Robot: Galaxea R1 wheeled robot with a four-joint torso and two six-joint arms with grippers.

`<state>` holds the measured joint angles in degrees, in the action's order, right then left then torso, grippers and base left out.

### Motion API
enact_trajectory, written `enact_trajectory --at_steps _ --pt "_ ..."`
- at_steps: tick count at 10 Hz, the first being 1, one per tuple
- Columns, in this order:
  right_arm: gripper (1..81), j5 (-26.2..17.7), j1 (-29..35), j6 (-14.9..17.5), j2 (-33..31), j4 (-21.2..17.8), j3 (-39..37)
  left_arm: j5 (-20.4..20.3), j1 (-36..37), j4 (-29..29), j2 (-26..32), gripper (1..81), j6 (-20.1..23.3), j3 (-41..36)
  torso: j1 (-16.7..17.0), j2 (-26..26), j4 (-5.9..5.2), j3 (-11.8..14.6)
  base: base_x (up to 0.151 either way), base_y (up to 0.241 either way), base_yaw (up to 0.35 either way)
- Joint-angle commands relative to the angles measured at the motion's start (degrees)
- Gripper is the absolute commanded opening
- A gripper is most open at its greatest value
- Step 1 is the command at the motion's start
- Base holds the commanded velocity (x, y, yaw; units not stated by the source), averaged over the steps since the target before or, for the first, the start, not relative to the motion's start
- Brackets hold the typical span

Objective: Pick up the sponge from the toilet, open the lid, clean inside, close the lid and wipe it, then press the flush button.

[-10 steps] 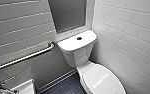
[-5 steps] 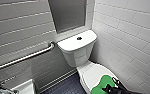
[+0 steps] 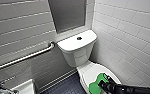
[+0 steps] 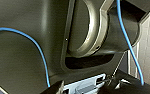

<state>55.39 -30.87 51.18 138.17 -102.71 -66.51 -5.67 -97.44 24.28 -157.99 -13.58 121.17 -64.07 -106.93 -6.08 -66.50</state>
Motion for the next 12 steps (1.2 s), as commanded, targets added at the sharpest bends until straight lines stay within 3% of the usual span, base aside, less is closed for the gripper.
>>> enact_trajectory --at_steps 1,3,6,7,9,10,12 --pt "1.0 -14.79 13.40 1.82 5.04 -2.94 -8.71 4.17 -2.19 -0.11 0.65 81.1 0.22 -0.94 0.00 0.00 0.00 0.00 0.000 0.000 0.000" --pt "1.0 -14.79 18.06 2.51 5.39 -6.26 -9.06 4.17 -2.19 -0.11 0.65 81.1 0.13 -0.94 0.00 0.00 0.00 -0.02 0.000 0.000 0.000" --pt "1.0 -15.93 18.68 6.22 9.26 -9.71 -16.53 4.26 -2.19 -0.20 0.65 81.1 0.05 -0.85 0.00 0.00 0.00 -0.05 0.000 0.000 0.000" --pt "1.0 -19.95 18.51 7.00 10.48 -10.32 -20.29 4.26 -2.19 -0.20 0.74 81.1 0.05 -0.85 0.00 0.00 0.00 -0.05 0.000 0.000 0.000" --pt "1.0 -32.36 18.07 7.01 12.07 -10.50 -28.22 4.35 -2.19 -0.29 0.65 81.1 -0.04 -0.67 0.00 0.00 0.00 -0.06 0.000 0.000 0.000" --pt "1.0 -35.00 17.89 7.01 13.12 -10.50 -30.50 4.35 -2.19 -0.21 0.65 81.1 -0.13 -0.59 0.00 0.00 0.00 -0.06 0.000 0.000 0.000" --pt "1.0 -35.44 17.55 7.18 14.88 -10.23 -31.91 4.35 -2.19 -0.20 0.65 81.1 -0.13 -0.59 0.00 0.00 0.00 -0.06 0.000 0.000 0.000"
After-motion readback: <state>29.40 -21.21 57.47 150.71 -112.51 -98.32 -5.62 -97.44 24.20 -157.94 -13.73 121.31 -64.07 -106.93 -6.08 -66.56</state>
